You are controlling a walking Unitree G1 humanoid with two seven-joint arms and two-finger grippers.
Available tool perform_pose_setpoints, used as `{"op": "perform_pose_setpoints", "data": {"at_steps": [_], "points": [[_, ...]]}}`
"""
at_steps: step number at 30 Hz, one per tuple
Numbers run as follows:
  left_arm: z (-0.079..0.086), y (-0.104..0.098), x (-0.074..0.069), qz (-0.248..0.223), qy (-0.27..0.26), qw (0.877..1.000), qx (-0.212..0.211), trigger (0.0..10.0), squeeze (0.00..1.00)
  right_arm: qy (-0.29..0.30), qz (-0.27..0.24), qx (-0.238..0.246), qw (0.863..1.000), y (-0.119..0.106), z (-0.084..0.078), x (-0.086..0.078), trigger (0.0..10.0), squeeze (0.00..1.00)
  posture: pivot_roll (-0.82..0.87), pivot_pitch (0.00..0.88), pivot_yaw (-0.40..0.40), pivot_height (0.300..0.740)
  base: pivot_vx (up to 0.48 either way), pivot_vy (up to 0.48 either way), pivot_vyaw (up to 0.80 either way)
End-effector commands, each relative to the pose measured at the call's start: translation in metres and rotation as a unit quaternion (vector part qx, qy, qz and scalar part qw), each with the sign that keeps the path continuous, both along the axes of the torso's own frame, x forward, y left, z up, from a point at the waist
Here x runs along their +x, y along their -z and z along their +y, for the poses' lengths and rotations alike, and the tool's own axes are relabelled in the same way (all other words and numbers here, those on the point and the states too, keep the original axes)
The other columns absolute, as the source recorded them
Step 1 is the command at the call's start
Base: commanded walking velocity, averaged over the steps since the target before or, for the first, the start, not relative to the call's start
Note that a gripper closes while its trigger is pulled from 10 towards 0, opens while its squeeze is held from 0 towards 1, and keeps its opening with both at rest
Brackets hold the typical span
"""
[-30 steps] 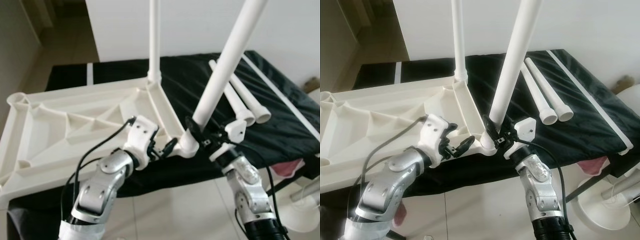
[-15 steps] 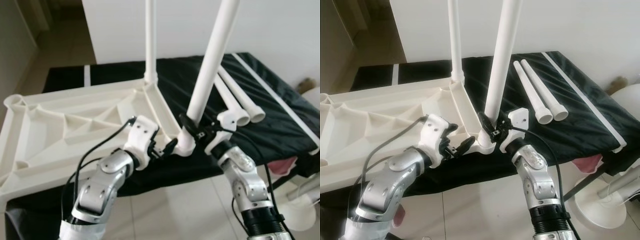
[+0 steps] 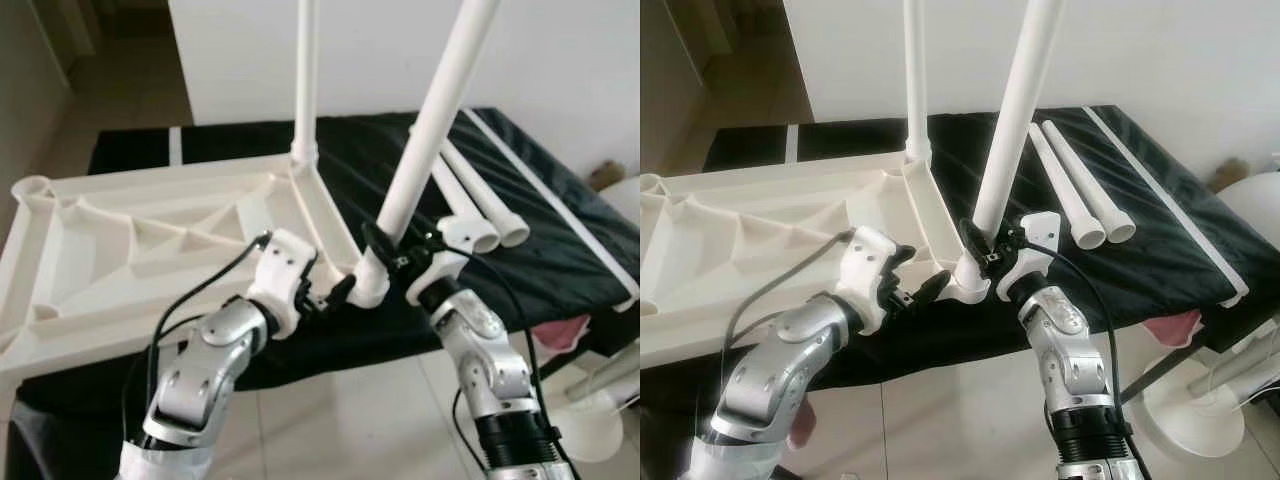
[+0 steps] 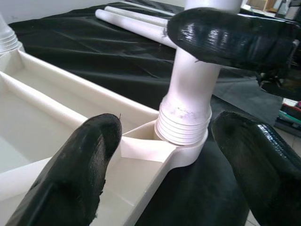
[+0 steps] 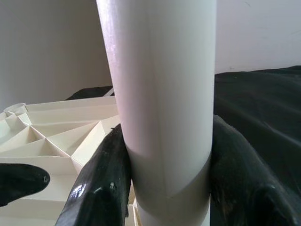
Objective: Building children table
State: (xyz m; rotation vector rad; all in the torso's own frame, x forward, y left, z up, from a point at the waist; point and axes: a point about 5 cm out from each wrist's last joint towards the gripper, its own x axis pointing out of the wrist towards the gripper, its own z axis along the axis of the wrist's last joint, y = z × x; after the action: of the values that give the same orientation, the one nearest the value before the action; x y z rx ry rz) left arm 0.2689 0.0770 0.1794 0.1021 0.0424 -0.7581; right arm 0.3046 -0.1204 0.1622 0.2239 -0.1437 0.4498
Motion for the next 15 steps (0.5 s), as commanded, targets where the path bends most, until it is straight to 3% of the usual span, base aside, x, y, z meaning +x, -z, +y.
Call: {"op": "perform_pose_setpoints", "data": {"at_steps": [1, 9, 14, 15], "points": [[-0.001, -0.003, 0.001, -0.004, -0.016, 1.0, -0.003, 10.0, 0.0, 0.026, 0.085, -0.009, 0.996, 0.036, -0.004, -0.004, 10.0, 0.0, 0.05, 0.087, -0.038, 0.74, 0.0, 0.0, 0.0], [-0.003, -0.002, 0.0, -0.005, -0.013, 1.0, -0.005, 10.0, 0.0, 0.071, 0.023, -0.069, 0.995, 0.023, 0.001, -0.002, 10.0, 0.0, 0.05, 0.077, -0.046, 0.74, 0.0, 0.0, 0.0], [-0.003, -0.002, 0.0, -0.006, -0.012, 1.0, -0.005, 10.0, 0.0, 0.133, 0.029, -0.055, 0.989, 0.021, 0.01, -0.002, 10.0, 0.0, 0.06, 0.072, -0.053, 0.74, 0.0, 0.0, 0.0], [-0.003, -0.002, -0.001, -0.005, -0.013, 1.0, -0.006, 10.0, 0.0, 0.168, 0.042, -0.044, 0.984, 0.023, 0.012, -0.002, 10.0, 0.0, 0.06, 0.07, -0.055, 0.74, 0.0, 0.0, 0.0]]}}
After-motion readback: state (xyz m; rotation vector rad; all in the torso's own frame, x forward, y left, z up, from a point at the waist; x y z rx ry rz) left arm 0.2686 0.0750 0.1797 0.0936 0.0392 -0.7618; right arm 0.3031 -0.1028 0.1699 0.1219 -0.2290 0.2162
